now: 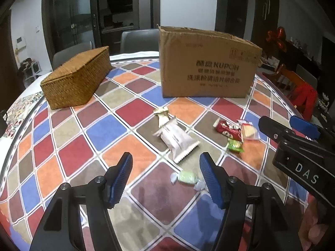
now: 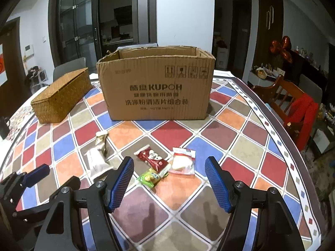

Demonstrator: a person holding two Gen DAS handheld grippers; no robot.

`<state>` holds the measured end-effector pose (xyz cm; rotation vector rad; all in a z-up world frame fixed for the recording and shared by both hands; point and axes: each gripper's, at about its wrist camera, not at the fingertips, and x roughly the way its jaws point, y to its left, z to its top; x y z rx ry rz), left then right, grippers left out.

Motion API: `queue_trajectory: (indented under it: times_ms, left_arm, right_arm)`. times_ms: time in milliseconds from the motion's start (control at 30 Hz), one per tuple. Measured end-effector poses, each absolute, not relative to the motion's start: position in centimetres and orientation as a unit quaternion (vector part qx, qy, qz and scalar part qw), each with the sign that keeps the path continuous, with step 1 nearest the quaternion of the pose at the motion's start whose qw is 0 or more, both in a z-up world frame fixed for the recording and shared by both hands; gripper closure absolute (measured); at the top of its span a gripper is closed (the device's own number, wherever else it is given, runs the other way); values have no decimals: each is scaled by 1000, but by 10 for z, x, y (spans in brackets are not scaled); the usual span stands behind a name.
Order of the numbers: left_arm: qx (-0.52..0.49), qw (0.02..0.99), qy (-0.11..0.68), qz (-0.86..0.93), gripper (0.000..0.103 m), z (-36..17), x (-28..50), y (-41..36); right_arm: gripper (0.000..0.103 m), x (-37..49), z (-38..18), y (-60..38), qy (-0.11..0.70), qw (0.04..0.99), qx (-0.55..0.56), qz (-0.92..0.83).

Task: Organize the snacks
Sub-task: 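Move both open tools back from the box toward the remaining snacks, then grasp the green candy with the left tool while the right tool grasps the green packet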

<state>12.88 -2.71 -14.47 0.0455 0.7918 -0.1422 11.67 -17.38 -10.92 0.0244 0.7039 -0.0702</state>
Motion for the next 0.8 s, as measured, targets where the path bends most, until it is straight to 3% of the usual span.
queue_trajectory:
  times_ms: [800]
  left_arm:
    - [22, 890, 437, -130, 39, -187, 138, -46]
  right_arm:
    - [32, 144, -150, -162, 406, 914, 8, -22]
